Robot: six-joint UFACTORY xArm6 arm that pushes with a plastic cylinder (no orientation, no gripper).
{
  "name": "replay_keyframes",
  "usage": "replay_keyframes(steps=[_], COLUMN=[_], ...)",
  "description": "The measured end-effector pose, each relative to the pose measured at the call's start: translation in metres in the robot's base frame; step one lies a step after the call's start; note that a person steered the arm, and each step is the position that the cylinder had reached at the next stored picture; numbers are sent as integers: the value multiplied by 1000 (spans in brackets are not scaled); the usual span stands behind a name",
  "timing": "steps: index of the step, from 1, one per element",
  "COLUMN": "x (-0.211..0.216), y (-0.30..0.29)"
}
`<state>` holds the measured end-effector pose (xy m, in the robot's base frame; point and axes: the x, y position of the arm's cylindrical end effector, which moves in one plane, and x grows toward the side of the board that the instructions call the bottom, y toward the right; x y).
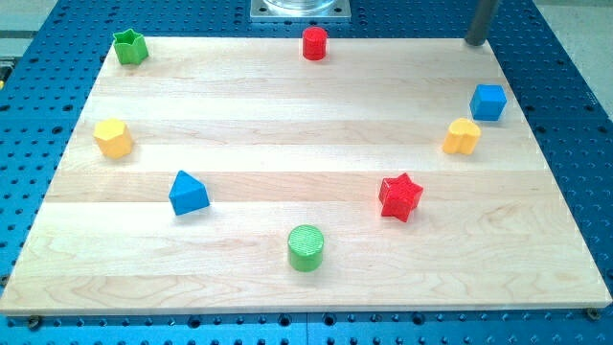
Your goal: Push the red circle downwards
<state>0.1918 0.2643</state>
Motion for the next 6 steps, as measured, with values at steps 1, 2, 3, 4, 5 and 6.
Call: replay_keyframes(steps=[1, 2, 3, 4, 5, 6], x=[0, 1, 0, 1, 1, 2], y=[-42, -79, -130, -193, -222, -230])
